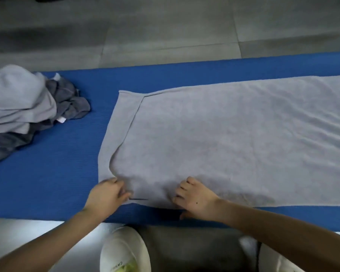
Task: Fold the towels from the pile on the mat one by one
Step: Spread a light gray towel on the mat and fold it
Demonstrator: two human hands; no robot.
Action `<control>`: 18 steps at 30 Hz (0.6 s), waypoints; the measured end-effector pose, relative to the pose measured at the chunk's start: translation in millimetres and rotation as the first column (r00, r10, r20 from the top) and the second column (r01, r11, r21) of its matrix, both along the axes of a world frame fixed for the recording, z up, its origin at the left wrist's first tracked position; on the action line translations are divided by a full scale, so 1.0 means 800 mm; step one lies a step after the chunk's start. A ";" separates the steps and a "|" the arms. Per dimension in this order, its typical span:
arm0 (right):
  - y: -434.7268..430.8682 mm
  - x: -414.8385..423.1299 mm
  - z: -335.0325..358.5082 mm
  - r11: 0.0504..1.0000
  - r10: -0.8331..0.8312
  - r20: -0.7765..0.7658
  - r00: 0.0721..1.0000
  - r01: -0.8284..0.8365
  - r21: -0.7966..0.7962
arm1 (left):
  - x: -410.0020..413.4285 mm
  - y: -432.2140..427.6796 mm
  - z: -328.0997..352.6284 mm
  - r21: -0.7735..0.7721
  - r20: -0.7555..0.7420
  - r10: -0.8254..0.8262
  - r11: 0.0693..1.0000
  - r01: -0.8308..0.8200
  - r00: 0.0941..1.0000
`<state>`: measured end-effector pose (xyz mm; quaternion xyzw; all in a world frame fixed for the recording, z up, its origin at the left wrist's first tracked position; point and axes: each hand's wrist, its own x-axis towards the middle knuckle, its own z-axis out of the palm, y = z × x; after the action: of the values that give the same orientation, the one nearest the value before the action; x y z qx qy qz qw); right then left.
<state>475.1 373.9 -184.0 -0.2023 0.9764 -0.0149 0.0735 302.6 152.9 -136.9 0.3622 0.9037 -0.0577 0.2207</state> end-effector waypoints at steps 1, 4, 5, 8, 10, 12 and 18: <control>-0.005 -0.001 -0.002 1.000 -0.004 0.006 1.000 0.004 -0.012 | 0.004 -0.006 -0.005 0.014 0.039 0.013 1.000 -0.013 0.999; -0.013 -0.003 -0.006 0.998 -0.017 -0.029 0.999 0.015 -0.054 | 0.008 -0.020 -0.017 0.106 0.086 -0.003 0.994 -0.006 0.996; -0.014 -0.003 -0.006 0.997 -0.025 -0.033 0.999 0.022 -0.073 | 0.008 -0.024 -0.019 0.122 0.106 -0.024 0.992 0.011 0.994; -0.019 -0.002 -0.004 0.987 -0.053 0.006 0.999 0.054 -0.153 | 0.015 -0.040 -0.020 0.097 0.148 -0.188 0.980 0.175 0.971; -0.019 0.003 0.000 0.982 -0.068 0.066 0.996 0.078 -0.174 | 0.017 -0.047 -0.021 0.089 0.127 -0.293 0.955 0.284 0.948; -0.016 0.008 0.000 0.985 -0.048 0.155 0.987 0.073 -0.158 | 0.019 -0.045 -0.013 0.086 0.191 -0.350 0.937 0.339 0.917; 0.013 -0.051 0.019 0.893 -0.235 0.055 0.970 0.238 -0.383 | -0.036 -0.009 0.014 0.123 0.290 -0.213 0.975 0.184 0.933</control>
<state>434.2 384.4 -169.2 -0.0926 0.9712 -0.2169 0.0334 274.1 146.1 -125.4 0.4662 0.8200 0.0186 0.3316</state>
